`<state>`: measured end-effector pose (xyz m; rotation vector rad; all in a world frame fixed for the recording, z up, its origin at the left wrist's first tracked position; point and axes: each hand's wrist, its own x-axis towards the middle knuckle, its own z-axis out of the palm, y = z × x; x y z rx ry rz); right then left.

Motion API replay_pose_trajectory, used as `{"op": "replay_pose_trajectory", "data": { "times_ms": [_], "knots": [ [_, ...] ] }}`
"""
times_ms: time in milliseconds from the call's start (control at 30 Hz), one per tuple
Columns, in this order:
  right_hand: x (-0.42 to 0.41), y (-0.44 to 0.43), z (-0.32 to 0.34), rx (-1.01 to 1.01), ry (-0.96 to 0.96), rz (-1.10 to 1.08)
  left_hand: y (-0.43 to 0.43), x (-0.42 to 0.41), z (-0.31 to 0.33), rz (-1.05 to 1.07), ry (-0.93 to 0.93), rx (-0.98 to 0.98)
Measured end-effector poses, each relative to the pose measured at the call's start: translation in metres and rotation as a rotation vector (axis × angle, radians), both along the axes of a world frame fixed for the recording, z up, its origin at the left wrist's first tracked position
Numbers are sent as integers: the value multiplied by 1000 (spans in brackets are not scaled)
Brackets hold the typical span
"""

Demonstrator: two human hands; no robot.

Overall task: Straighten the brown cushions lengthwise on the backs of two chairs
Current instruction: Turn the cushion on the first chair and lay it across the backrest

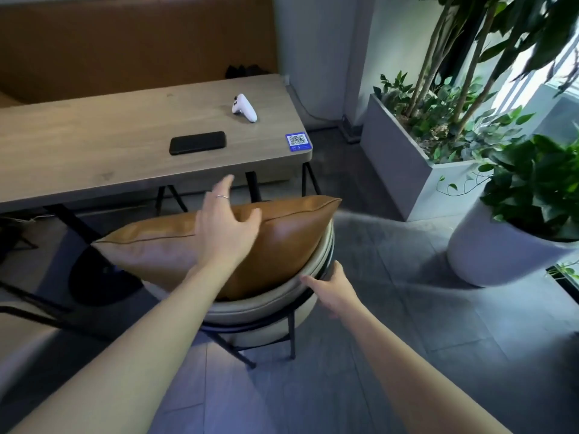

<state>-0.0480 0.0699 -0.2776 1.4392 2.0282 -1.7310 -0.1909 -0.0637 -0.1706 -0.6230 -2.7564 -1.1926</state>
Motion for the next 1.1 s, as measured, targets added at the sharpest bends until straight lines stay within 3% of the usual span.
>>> {"op": "replay_pose_trajectory", "data": {
  "times_ms": [167, 300, 533, 1100],
  "knots": [
    [-9, 28, -2, 30, 54, 51, 75, 17, -12, -254, 63, -343],
    [-22, 35, -2, -12, 16, 77, 92, 22, -29, -265, 180, -511],
    [-35, 37, -6, -78, 66, -1, 97, 24, -51, -194, 322, -452],
    [-30, 29, -14, -97, 128, 10, 80, 25, -57, -198, 341, -437]
  ]
}}
